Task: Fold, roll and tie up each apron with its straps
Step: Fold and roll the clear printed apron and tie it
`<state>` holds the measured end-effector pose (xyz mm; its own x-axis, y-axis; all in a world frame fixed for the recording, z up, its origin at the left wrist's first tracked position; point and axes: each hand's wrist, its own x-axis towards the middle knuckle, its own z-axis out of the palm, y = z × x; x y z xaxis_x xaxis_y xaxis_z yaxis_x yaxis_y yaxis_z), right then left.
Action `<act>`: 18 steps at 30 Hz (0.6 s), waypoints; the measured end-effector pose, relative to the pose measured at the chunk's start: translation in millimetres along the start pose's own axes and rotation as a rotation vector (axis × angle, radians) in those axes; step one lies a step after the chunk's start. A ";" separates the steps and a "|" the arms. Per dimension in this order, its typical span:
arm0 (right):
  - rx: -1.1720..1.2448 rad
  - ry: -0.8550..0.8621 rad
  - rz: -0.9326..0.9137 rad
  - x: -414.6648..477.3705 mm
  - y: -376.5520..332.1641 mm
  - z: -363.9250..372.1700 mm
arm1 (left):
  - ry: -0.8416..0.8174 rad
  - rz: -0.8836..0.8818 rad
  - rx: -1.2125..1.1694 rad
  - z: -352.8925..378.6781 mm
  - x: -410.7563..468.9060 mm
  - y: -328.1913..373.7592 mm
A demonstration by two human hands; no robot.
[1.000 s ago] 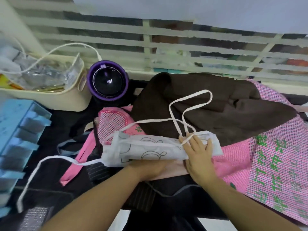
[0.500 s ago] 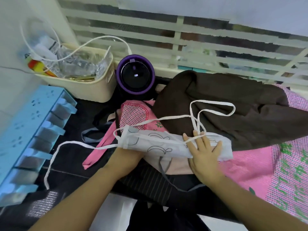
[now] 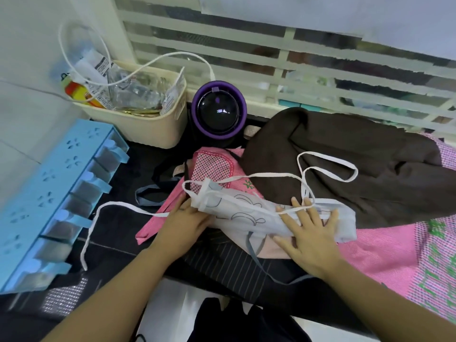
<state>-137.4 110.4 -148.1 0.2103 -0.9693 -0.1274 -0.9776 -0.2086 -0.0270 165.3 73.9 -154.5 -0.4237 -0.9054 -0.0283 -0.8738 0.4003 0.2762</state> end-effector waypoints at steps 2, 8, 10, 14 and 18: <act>0.052 0.042 0.011 6.6 -6.2 -7.6 | 0.053 -0.148 -0.052 -2.3 -2.2 -0.9; 0.292 0.143 -0.011 29.4 -21.3 -4.3 | 0.144 -0.355 0.049 -8.0 -6.6 15.7; 0.223 0.110 -0.078 27.6 -21.7 2.8 | 0.122 -0.460 -0.173 -11.5 -6.8 22.2; 0.087 0.060 -0.114 27.7 -21.3 4.6 | -0.053 -0.573 -1.043 -30.8 -4.9 30.8; 0.079 0.044 -0.117 28.1 -19.8 6.7 | -0.083 -0.809 -1.490 -38.7 5.5 32.0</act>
<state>-112.1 88.1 -157.8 0.3213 -0.9440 -0.0749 -0.9429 -0.3116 -0.1177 144.3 76.3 -108.6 -0.0675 -0.7678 -0.6371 0.0887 -0.6407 0.7627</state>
